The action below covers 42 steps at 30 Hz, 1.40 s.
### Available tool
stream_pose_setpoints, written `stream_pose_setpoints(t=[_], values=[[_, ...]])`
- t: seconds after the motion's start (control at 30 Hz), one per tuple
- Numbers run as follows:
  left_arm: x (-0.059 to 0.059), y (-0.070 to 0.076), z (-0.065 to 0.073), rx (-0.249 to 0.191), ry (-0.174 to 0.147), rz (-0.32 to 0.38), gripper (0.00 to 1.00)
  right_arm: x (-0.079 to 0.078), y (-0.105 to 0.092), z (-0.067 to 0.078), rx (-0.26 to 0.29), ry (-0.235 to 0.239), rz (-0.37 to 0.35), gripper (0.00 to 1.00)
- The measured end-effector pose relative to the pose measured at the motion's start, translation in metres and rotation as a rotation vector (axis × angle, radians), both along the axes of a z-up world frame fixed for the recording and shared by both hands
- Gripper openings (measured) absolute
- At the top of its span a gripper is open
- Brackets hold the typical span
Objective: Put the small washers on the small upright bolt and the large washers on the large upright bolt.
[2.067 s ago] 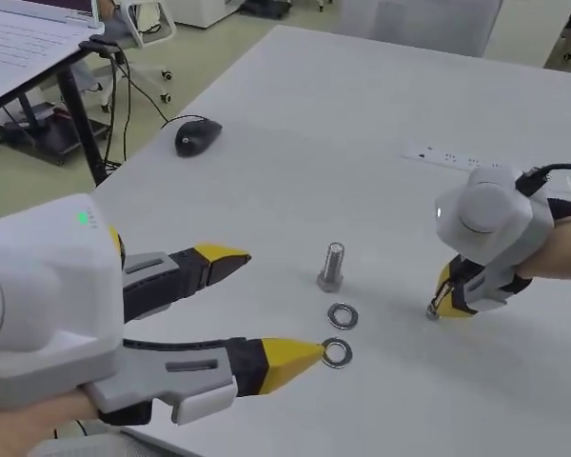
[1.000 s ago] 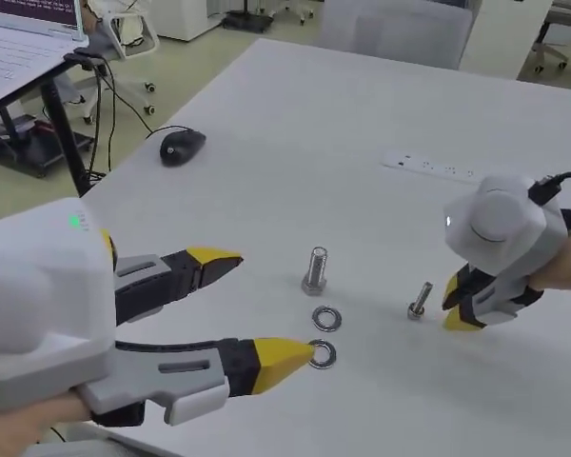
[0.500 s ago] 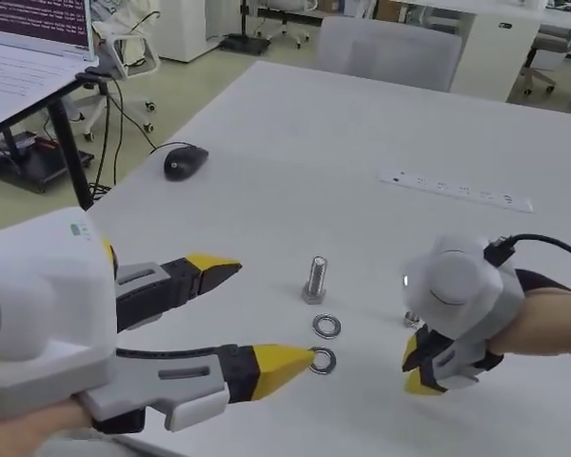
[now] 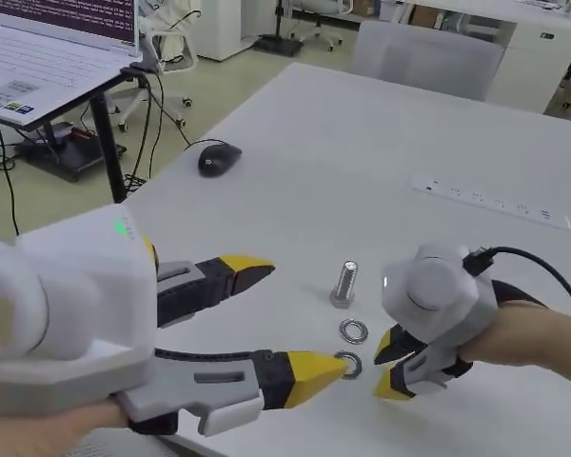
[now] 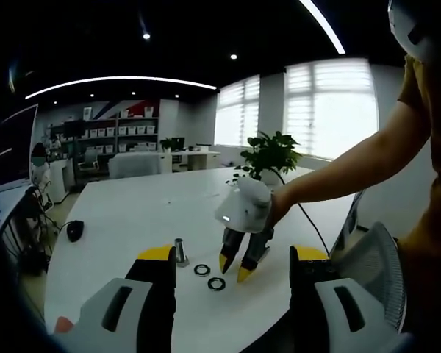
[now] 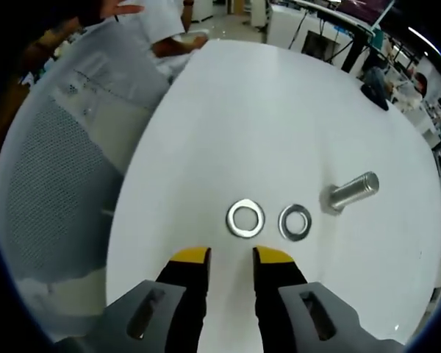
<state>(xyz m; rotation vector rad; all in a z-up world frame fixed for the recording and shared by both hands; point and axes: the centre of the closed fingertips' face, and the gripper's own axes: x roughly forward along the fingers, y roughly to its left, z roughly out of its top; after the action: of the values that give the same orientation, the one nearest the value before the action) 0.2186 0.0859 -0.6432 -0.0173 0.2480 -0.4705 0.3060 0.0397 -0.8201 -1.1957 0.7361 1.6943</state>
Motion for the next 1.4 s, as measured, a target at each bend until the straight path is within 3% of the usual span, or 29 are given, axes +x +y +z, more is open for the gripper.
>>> stream_pose_setpoints(t=[0.1,0.6,1.4], values=[[0.0,0.001,-0.001,-0.004,0.003,0.004,0.61,0.003,0.008,-0.001,0.008,-0.008,0.009,0.32],[0.005,0.007,0.0,-0.02,-0.003,0.031,0.61,0.002,0.022,-0.007,-0.014,0.022,0.054,0.33],[0.013,0.006,-0.006,-0.02,0.006,0.038,0.61,0.0,0.022,-0.008,-0.045,0.005,0.122,0.28]])
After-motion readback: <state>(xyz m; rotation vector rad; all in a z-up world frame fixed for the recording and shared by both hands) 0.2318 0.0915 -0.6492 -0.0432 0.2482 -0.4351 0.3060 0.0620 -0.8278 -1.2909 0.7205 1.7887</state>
